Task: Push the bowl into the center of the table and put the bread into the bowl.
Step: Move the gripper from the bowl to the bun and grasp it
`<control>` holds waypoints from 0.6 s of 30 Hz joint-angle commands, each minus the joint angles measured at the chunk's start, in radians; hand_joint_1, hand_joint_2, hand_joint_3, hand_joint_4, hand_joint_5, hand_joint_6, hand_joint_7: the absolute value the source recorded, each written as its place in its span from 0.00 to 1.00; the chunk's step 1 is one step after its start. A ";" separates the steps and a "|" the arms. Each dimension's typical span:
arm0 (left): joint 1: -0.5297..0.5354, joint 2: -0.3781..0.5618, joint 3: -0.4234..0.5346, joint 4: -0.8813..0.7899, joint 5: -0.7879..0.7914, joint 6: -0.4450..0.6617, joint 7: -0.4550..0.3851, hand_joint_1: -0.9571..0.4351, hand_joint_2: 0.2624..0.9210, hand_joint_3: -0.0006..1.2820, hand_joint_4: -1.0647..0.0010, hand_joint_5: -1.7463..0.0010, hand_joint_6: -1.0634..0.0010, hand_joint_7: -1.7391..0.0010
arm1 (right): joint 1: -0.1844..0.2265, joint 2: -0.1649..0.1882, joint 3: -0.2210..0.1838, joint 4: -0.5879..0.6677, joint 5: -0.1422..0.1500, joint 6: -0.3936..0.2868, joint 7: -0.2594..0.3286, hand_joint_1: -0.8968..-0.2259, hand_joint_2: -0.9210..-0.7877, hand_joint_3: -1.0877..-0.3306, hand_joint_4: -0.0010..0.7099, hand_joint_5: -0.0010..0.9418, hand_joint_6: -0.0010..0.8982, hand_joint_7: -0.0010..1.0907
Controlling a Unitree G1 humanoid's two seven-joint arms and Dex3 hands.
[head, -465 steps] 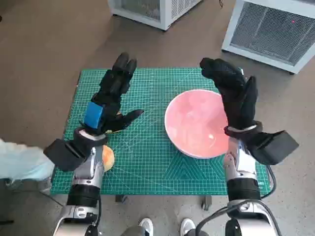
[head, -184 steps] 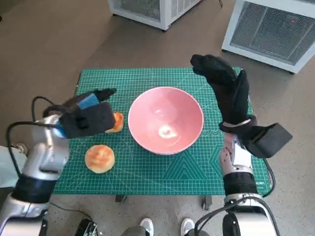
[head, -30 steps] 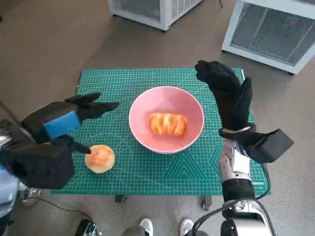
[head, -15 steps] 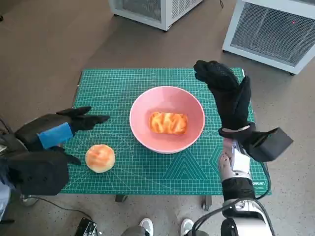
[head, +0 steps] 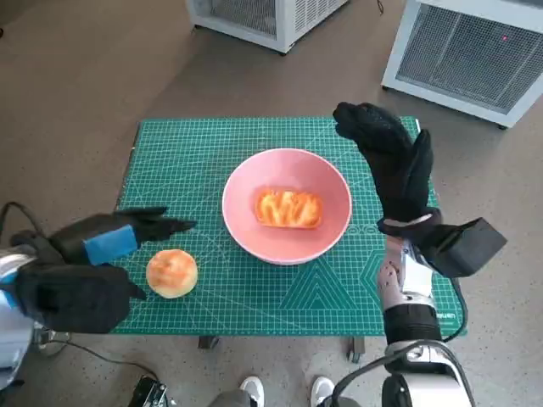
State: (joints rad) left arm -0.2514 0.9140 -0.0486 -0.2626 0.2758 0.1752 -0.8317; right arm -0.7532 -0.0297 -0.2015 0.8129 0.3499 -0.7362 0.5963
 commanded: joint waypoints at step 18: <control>-0.005 -0.134 -0.183 0.274 0.204 -0.175 0.238 0.78 0.82 0.05 0.35 0.82 0.27 0.94 | 0.018 -0.002 -0.011 0.008 0.004 0.014 0.006 0.34 0.00 0.47 0.39 0.00 0.16 0.43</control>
State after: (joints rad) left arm -0.2524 0.7860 -0.2187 -0.0175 0.4491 0.0348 -0.6270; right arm -0.7532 -0.0333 -0.2121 0.8126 0.3504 -0.7357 0.5990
